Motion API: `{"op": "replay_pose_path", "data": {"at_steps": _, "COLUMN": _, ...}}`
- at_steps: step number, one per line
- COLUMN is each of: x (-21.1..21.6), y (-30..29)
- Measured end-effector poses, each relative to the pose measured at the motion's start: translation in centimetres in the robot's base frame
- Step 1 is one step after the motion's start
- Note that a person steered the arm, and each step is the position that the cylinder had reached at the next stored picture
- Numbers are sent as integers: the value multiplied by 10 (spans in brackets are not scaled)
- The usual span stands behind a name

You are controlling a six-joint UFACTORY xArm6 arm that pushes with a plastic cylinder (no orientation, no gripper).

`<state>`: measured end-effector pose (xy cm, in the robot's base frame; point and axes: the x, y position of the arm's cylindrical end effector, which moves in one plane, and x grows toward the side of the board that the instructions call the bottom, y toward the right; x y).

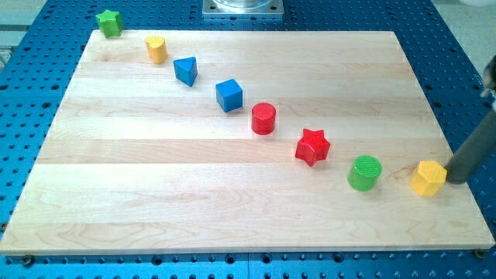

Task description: Push the hexagon closely to the red blocks

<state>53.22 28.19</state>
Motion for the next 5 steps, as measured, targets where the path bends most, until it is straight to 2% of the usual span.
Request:
{"op": "replay_pose_path", "data": {"at_steps": 1, "x": 22, "y": 17}}
{"op": "replay_pose_path", "data": {"at_steps": 2, "x": 24, "y": -15}}
{"op": "replay_pose_path", "data": {"at_steps": 4, "x": -30, "y": -79}}
{"op": "replay_pose_path", "data": {"at_steps": 5, "x": -56, "y": -128}}
